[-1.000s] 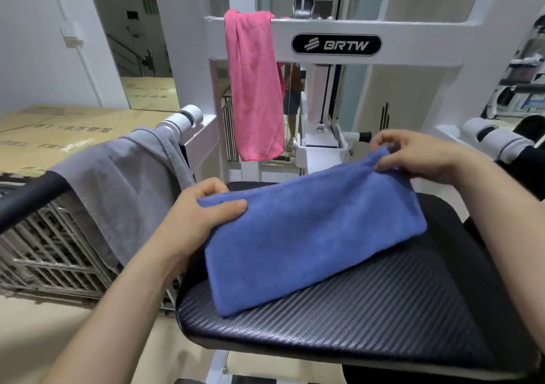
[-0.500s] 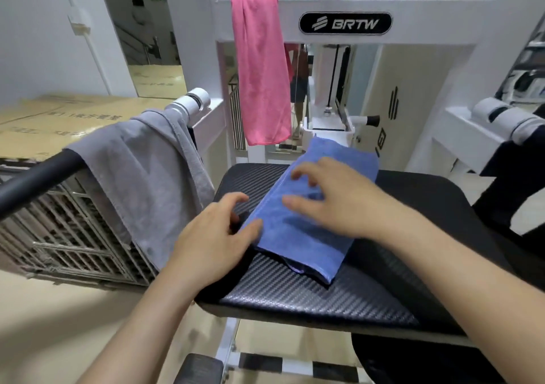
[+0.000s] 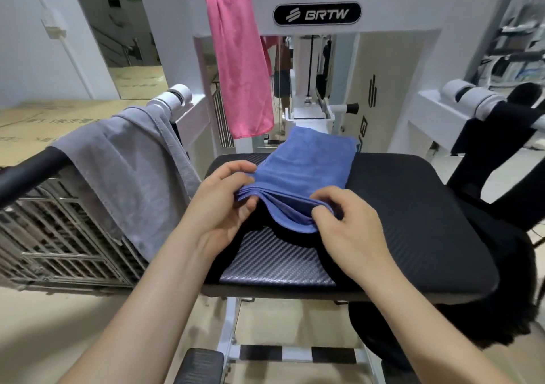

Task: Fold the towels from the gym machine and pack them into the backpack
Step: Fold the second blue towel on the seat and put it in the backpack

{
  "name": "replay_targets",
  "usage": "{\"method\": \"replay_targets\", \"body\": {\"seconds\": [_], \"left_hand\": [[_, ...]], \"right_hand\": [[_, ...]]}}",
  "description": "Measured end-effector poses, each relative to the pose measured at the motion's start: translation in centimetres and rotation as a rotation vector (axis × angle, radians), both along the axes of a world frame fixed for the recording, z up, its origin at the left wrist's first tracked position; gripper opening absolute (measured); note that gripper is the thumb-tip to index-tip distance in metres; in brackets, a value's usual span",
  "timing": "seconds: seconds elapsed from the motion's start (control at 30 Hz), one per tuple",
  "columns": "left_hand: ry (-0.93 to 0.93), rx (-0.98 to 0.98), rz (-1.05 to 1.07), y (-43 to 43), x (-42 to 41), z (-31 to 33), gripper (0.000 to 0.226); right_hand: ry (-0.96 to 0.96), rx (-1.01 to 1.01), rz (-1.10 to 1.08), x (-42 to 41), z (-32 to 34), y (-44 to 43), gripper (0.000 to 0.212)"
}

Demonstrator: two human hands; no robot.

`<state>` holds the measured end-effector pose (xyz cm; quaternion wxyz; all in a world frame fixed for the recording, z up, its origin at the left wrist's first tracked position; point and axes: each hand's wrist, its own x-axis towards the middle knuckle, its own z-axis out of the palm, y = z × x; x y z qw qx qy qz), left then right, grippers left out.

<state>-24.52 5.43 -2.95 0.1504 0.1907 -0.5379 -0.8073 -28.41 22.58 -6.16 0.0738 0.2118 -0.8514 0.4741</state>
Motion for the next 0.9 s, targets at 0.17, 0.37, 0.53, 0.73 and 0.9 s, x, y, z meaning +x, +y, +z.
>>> {"method": "replay_targets", "body": {"seconds": [0.17, 0.37, 0.53, 0.73, 0.9], "left_hand": [[0.071, 0.085, 0.010, 1.2, 0.4, 0.1, 0.031], [0.030, 0.010, 0.044, 2.3, 1.6, -0.3, 0.033], [-0.038, -0.216, 0.008, 3.6, 3.9, -1.3, 0.041], [-0.176, -0.604, -0.194, 5.2, 8.5, -4.6, 0.026], [-0.131, -1.479, -0.182, 5.9, 9.6, -7.5, 0.074]], "right_hand": [[-0.219, -0.356, -0.015, 0.3, 0.4, -1.1, 0.008], [-0.061, -0.376, -0.077, 1.2, 1.0, -0.5, 0.034], [0.000, -0.170, 0.056, 2.5, 0.6, 3.7, 0.039], [0.323, 0.322, 0.270, 4.6, -2.5, 9.5, 0.030], [0.681, 0.706, 0.256, 2.9, -6.3, 11.1, 0.068]]}}
